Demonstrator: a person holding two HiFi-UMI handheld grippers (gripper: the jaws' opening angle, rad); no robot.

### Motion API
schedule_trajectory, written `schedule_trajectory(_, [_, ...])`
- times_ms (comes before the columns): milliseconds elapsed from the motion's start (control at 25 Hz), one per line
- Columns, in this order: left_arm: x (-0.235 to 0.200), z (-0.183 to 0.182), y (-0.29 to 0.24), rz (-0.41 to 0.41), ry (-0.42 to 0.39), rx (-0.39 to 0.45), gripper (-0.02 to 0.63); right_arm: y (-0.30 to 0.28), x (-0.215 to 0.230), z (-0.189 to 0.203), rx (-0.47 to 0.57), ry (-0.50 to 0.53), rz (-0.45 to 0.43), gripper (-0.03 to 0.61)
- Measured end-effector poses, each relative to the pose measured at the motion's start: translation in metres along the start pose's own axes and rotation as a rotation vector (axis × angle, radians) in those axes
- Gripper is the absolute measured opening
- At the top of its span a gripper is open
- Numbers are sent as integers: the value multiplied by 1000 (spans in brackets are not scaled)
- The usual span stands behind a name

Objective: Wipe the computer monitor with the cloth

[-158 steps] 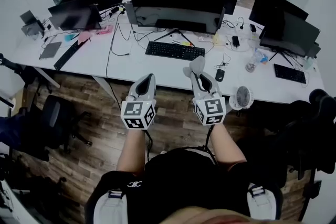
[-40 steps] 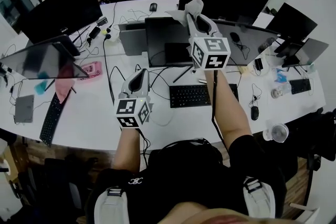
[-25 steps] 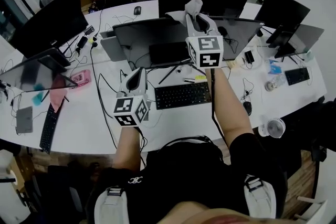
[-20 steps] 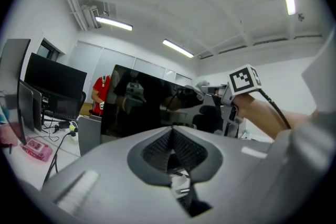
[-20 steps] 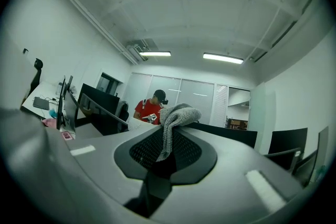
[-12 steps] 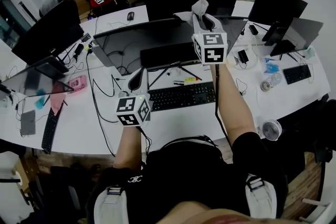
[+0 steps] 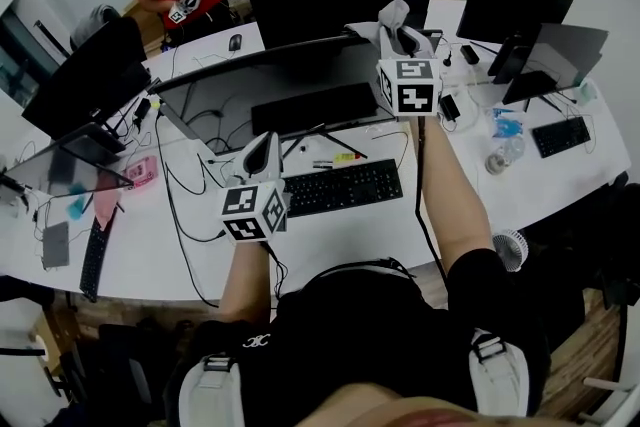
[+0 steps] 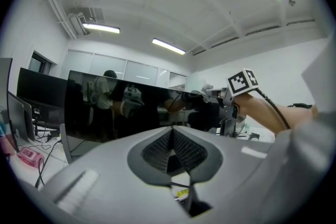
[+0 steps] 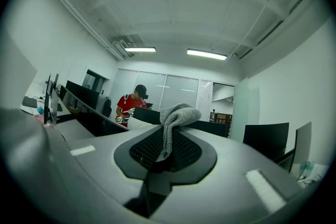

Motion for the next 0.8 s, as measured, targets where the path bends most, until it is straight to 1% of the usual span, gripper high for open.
schedule_trajectory(120, [13,2,-5,-4,-3,4,51,4,21,4,-4,-2,10,32])
schedule_trajectory(280, [31,5,-12,-11,-7,7,51,9,43,9,-6,70,30,32])
schedule_trajectory(560, [58,14,-17,-42,6,25,51,17,84,17,5,64,25,32])
schedule_trajectory(800, [65,22,-16,-63,7,-2,51,21,110,21,-8,107,56,32])
Point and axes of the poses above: the fingertips, and each gripper's own axes: y backward along the fingers, x to its right, z out of its underside, the point moved 9 cm from there along y, backward along the fingers, and after that the axes turned 8 degrees about x, right-handed, at the moved point
